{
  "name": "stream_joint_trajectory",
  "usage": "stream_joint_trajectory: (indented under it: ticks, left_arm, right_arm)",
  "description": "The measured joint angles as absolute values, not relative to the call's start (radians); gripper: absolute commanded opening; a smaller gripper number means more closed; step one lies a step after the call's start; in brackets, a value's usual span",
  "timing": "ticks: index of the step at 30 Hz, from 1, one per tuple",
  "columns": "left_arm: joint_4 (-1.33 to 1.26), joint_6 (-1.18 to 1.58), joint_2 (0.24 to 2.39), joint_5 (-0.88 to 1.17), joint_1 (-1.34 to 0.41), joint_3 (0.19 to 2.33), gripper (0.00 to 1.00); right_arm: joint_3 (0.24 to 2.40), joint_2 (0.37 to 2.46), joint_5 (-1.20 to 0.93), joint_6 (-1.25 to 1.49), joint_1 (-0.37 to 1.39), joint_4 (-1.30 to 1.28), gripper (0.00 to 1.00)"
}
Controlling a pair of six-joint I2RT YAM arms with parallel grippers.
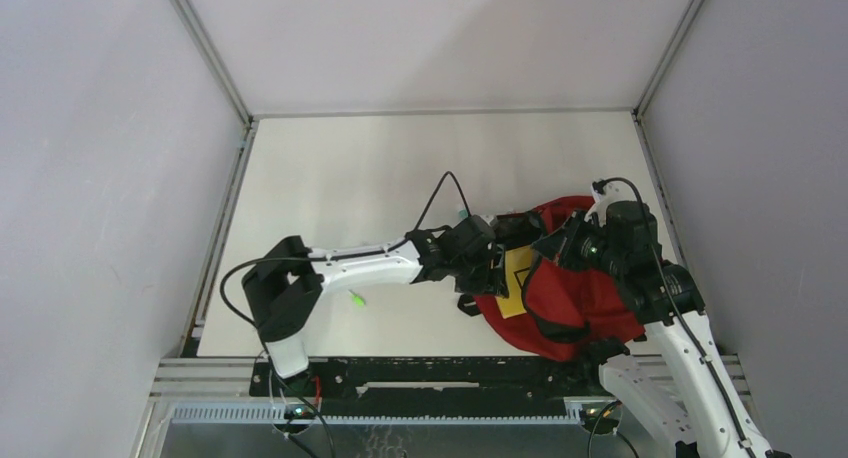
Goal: Pack the student bag
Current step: Place the book in the student bag.
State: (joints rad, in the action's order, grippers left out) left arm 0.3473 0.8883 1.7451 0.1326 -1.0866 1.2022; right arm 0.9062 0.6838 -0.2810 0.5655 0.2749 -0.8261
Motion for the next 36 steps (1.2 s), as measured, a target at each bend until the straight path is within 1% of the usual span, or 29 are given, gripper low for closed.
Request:
stream_joint_trajectory:
  ticks: [4,11,14,20,23,27,31,33,36]
  left_arm:
    - [0.325,0.878,1.803,0.127,-1.078,1.234,0.56]
    - [0.323,0.862,1.869,0.13,-1.077,1.283,0.55]
    - [0.324,0.855,1.892,0.134,-1.077,1.31,0.52]
    - [0.246,0.833,1.951,0.189,-1.077,1.379,0.52]
    - [0.162,0.811,1.989,0.23,-1.08,1.423,0.57]
    - [0.095,0.767,1.988,0.245,-1.082,1.44,0.57]
    - [0.13,0.715,1.967,0.246,-1.081,1.437,0.58]
    - [0.155,0.693,1.929,0.248,-1.08,1.405,0.59]
    - [0.207,0.667,1.81,0.27,-1.075,1.31,0.62]
  right_arm:
    - [0.906,0.691,-0.282,0.566,0.275,-0.826,0.0]
    - [0.906,0.696,-0.283,0.566,0.275,-0.825,0.0]
    - [0.906,0.696,-0.282,0.566,0.275,-0.825,0.0]
    - [0.906,0.695,-0.282,0.566,0.275,-0.825,0.0]
    - [0.906,0.695,-0.283,0.566,0.275,-0.825,0.0]
    - [0.905,0.694,-0.283,0.566,0.275,-0.822,0.0]
    - [0.893,0.685,-0.281,0.566,0.275,-0.819,0.0]
    - [0.887,0.681,-0.272,0.566,0.275,-0.82,0.0]
    - [0.883,0.678,-0.263,0.562,0.275,-0.82,0.0]
